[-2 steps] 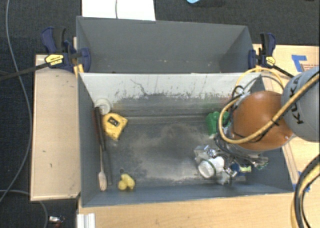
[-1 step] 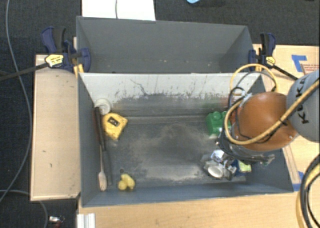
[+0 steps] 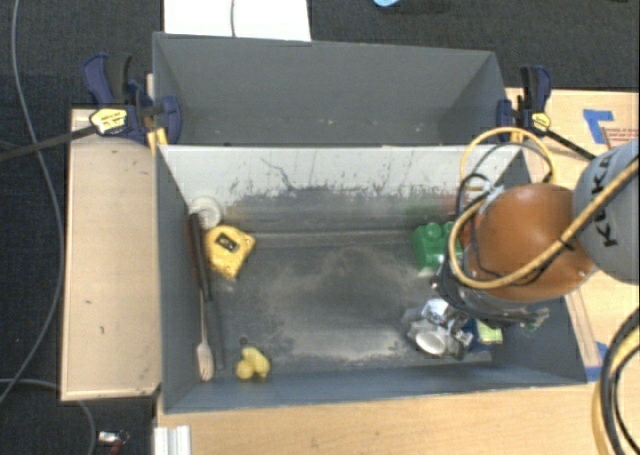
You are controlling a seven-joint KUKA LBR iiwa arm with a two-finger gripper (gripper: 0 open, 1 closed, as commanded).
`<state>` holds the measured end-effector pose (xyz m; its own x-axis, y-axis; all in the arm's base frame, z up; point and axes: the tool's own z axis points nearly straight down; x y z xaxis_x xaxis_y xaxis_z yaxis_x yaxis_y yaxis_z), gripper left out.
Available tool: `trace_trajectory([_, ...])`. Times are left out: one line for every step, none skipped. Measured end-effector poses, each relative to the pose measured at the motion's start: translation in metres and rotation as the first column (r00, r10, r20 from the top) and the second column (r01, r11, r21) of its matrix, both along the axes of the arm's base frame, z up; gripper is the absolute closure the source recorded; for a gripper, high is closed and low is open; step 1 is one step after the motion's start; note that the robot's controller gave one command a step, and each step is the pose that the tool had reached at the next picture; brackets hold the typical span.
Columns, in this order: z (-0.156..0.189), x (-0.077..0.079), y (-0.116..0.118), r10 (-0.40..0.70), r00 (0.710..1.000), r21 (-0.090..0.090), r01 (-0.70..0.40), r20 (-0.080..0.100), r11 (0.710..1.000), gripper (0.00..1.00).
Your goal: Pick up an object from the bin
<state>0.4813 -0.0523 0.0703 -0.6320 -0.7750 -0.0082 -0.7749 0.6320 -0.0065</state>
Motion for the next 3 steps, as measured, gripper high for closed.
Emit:
trace_trajectory([0.022,0.005,0.009,-0.006,1.0,0.002,0.006,0.003,1.0,1.0])
trace_trajectory([0.006,0.0,0.001,-0.022,1.0,0.001,0.022,-0.002,1.0,1.0])
trace_trajectory([0.071,0.006,-0.006,-0.035,0.999,0.003,0.035,-0.002,0.999,1.0])
